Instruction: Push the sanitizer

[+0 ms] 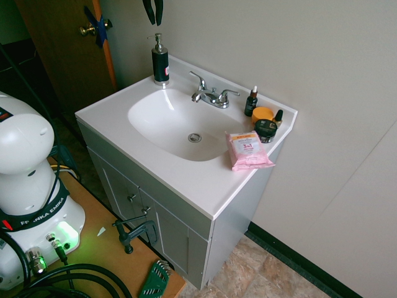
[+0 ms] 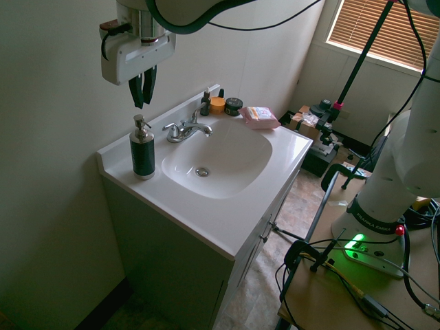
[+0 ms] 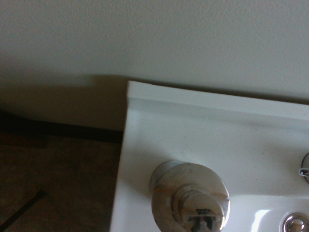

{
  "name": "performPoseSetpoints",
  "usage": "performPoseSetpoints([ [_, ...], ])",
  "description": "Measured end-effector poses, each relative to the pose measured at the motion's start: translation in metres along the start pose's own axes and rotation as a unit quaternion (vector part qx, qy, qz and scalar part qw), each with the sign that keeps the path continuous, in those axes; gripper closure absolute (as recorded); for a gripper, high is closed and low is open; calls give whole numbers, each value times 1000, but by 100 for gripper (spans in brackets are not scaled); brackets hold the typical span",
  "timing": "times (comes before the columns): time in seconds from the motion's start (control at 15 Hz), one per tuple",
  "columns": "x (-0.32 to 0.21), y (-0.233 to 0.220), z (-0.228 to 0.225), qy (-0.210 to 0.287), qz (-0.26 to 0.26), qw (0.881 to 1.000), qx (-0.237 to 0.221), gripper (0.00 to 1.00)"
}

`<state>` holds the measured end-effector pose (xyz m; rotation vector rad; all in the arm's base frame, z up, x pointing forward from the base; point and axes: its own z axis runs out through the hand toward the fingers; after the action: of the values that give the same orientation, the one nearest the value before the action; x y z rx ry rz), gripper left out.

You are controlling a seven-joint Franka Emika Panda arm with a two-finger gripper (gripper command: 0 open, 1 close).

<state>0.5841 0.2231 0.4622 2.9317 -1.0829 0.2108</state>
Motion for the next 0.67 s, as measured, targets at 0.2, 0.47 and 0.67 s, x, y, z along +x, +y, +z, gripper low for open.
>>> performPoseSetpoints([
  [0.2, 1, -1, 14, -5, 0, 1000, -10, 100],
  [0.47, -1, -3, 25, -6, -5, 1000, -18, 100],
  [0.67, -5, -6, 25, 1, -11, 1000, -21, 100],
])
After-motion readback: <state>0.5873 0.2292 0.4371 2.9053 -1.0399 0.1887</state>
